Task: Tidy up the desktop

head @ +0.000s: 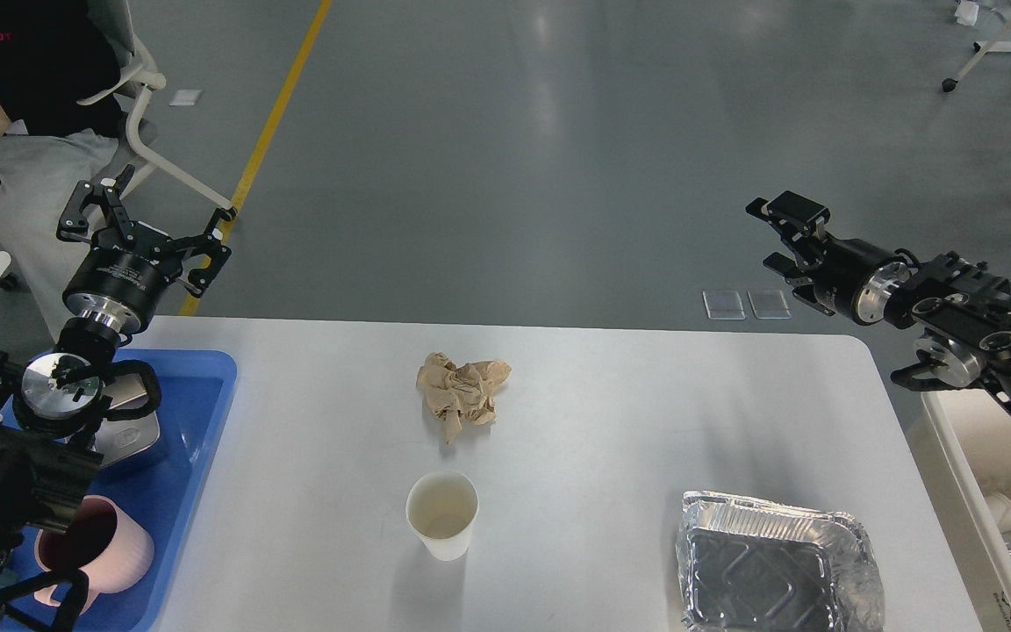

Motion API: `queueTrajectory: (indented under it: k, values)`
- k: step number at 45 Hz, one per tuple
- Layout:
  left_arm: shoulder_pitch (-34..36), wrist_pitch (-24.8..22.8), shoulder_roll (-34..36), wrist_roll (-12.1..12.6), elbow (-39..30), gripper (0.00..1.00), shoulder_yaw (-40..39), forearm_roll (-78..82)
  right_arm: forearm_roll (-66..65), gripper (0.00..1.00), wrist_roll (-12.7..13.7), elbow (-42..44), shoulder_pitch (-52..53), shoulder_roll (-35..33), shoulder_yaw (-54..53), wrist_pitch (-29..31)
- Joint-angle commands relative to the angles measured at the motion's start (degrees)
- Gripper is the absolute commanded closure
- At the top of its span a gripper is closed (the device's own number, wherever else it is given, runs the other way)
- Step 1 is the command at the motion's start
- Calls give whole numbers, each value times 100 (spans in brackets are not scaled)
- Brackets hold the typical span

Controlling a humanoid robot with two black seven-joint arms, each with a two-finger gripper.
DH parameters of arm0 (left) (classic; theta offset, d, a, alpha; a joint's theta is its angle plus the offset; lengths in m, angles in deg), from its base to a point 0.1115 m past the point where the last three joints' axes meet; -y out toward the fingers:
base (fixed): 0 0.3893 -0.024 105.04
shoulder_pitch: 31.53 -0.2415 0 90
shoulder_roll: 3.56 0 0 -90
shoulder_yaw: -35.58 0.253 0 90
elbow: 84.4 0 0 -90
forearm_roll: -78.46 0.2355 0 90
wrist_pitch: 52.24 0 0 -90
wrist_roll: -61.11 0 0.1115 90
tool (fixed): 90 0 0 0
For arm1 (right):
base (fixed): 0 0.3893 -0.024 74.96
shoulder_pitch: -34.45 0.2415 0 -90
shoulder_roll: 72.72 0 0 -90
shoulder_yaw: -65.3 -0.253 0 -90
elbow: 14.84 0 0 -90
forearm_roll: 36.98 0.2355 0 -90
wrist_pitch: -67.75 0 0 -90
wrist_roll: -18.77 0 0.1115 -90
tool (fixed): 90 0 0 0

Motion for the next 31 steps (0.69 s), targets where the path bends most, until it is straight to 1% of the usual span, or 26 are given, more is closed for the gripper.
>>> queueTrajectory:
  k: [1,9,13,17,20,23,24,25,31]
  values:
    - [8,0,-11,-3,-6,1,0,0,56,0,27,-22,-46,4,4,17]
    - [8,0,-28,-12,3,1,0,0,-40,0,-43,-171,-125,-23,48,395]
    - [-1,-9,-46,-12,3,1,0,0,-391,0,-43,-521,-151,-224,109,500]
    - [-10,-18,-46,-12,3,1,0,0,-1076,0,-34,-1171,-151,-593,188,492]
    - [-54,-26,-46,-12,3,1,0,0,-1586,0,27,-1664,-178,-892,259,431]
    - [-63,-35,-46,-3,3,1,0,0,-1947,0,45,-2016,-169,-1226,320,395]
    - [-63,-35,-46,-3,3,1,0,0,-1948,0,45,-2017,-169,-1227,320,395]
    - [-80,-35,-46,-3,3,1,0,0,-2243,0,53,-2426,-160,-1644,355,404]
    - [-133,-35,-46,-20,3,1,0,0,-3027,0,62,-3228,-116,-2403,417,404]
